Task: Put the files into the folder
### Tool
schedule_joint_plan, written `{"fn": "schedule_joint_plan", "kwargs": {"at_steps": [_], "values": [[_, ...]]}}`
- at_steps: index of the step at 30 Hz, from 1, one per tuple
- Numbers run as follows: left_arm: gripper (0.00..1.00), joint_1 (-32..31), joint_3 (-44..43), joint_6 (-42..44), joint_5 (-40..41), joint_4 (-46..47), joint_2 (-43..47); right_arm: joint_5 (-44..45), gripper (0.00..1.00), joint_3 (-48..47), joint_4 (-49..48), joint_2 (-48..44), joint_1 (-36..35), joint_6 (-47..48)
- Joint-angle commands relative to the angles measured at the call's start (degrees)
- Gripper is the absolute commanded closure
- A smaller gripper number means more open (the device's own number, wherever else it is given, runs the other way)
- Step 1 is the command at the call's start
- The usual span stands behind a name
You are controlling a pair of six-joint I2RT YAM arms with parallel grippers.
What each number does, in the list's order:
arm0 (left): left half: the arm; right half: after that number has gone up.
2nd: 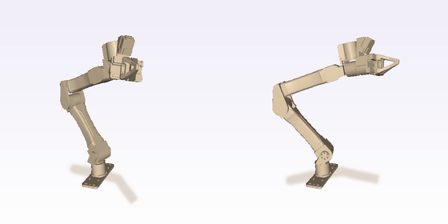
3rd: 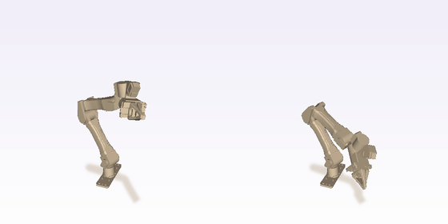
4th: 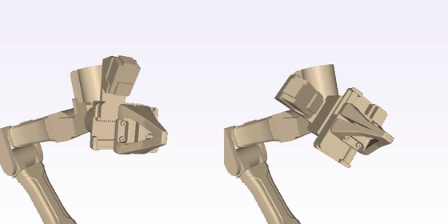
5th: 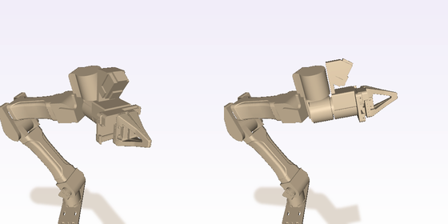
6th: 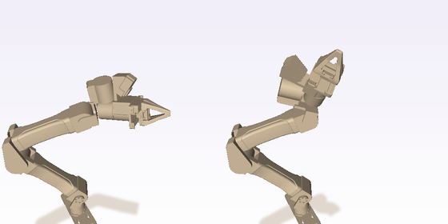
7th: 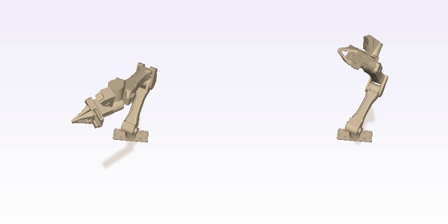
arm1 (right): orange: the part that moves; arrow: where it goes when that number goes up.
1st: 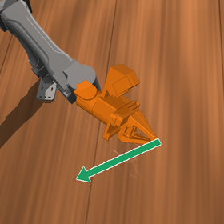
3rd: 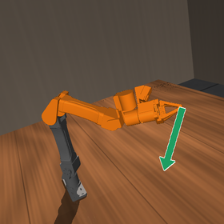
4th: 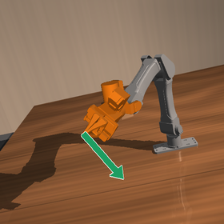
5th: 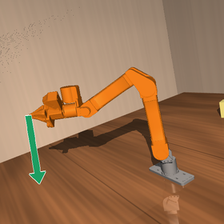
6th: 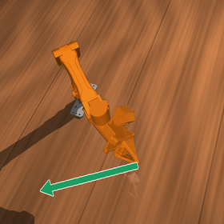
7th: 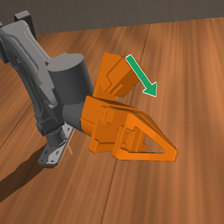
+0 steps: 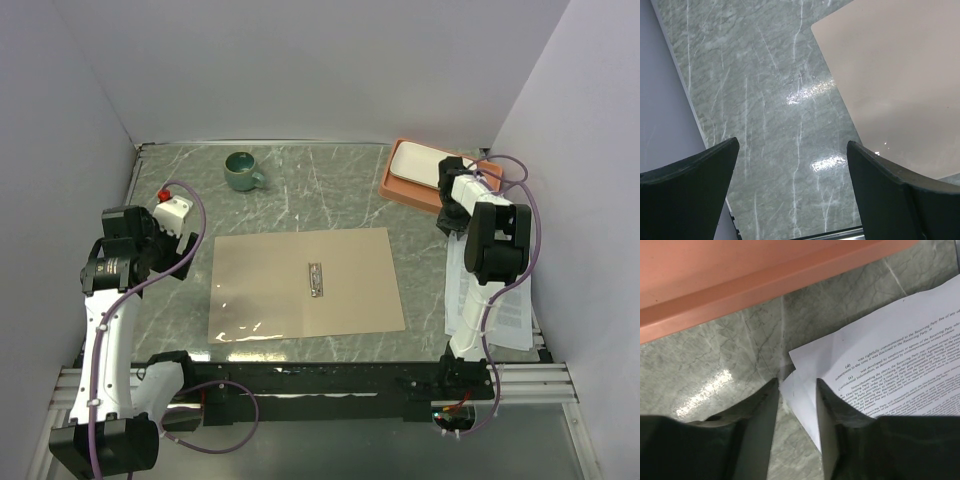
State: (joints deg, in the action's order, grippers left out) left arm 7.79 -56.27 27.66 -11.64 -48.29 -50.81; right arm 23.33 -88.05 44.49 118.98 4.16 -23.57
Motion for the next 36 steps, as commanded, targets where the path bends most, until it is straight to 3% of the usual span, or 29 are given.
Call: {"fn": "schedule_joint_plan", "kwargs": {"at_steps": [1, 8, 19, 24, 25, 36], "values": [[0.04, -0.06, -1.74, 0.82, 0.65, 0.30, 1.24, 2.42, 0.61, -0.28, 0.07, -0.50, 0.06, -0.95], [0.04, -0.06, -1.56, 0.82, 1.18, 0.65, 1.50, 1.98, 0.78, 0.07, -0.02, -0.85, 0.06, -1.39], [0.04, 0.03, -1.56, 0.82, 1.27, 0.92, 1.59, 2.42, 0.81, 0.33, 0.34, -1.12, 0.06, -1.74], [0.04, -0.06, -1.39, 0.73, 1.44, 1.18, 1.67, 2.42, 0.93, 0.34, 0.42, -1.38, 0.05, -2.00], [0.04, -0.06, -1.30, 0.82, 1.62, 1.36, 1.68, 2.42, 1.00, 0.34, 0.60, -1.38, 0.14, -2.18], [0.04, -0.06, -0.24, 0.82, 2.50, 1.97, 2.03, -0.30, 1.00, 0.69, 1.39, -3.75, -2.83, -4.55]]}}
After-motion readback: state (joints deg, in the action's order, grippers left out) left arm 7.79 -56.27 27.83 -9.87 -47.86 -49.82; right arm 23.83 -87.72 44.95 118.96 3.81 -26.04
